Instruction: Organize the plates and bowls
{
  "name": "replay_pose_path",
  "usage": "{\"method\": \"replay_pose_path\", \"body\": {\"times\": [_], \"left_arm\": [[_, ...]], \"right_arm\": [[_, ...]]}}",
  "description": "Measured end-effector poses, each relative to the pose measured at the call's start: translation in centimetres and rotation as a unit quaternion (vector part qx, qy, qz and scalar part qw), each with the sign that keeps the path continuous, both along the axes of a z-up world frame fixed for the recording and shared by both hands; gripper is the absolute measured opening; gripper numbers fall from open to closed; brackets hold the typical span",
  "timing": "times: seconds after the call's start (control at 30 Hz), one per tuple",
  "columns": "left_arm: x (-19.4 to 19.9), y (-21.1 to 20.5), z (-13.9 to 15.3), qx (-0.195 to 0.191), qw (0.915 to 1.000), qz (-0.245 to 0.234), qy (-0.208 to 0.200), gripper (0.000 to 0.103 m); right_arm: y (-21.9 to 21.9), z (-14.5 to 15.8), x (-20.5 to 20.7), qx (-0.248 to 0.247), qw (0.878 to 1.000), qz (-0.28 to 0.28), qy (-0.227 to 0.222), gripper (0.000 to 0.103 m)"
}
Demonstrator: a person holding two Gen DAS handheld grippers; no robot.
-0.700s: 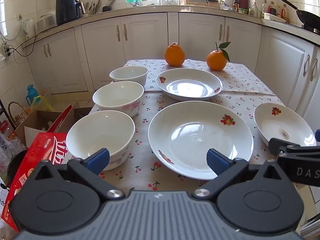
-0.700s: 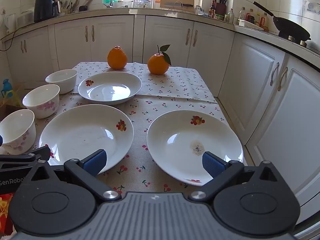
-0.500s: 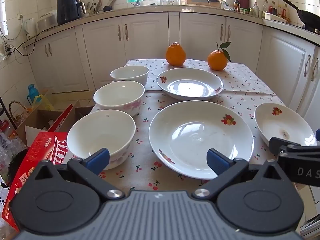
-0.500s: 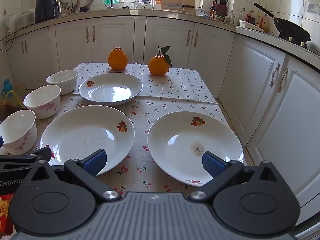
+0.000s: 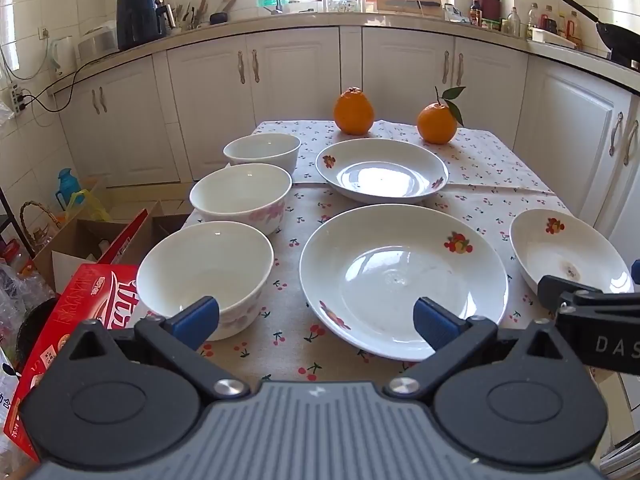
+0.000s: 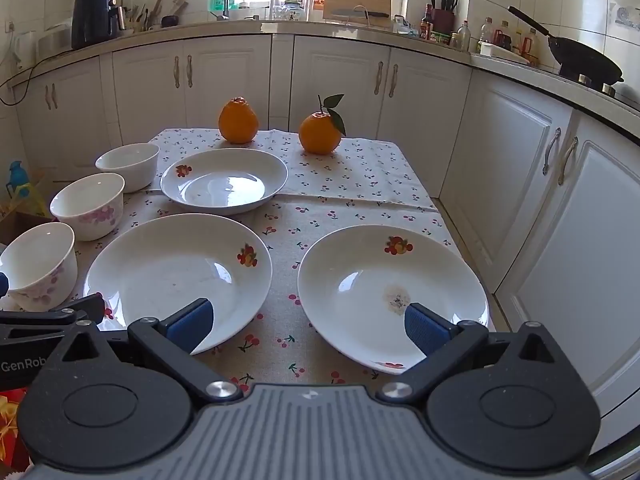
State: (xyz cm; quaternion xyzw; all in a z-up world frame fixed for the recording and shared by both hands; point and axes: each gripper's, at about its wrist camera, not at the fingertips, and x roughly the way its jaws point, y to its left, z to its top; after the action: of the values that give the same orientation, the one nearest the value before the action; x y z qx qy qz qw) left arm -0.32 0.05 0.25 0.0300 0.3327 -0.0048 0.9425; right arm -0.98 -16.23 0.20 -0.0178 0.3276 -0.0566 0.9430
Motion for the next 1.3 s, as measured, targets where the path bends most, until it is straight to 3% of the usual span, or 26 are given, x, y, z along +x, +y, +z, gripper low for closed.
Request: {"method": "replay_pose_path", "body": {"times": [1.3], "left_arm": [[0.03, 0.21, 0.16, -0.001, 1.0, 0.006, -0.002, 0.102]], "right_arm": [[0.18, 0.47, -0.19, -0.001, 1.0, 0.005, -0.005, 0.103]]}}
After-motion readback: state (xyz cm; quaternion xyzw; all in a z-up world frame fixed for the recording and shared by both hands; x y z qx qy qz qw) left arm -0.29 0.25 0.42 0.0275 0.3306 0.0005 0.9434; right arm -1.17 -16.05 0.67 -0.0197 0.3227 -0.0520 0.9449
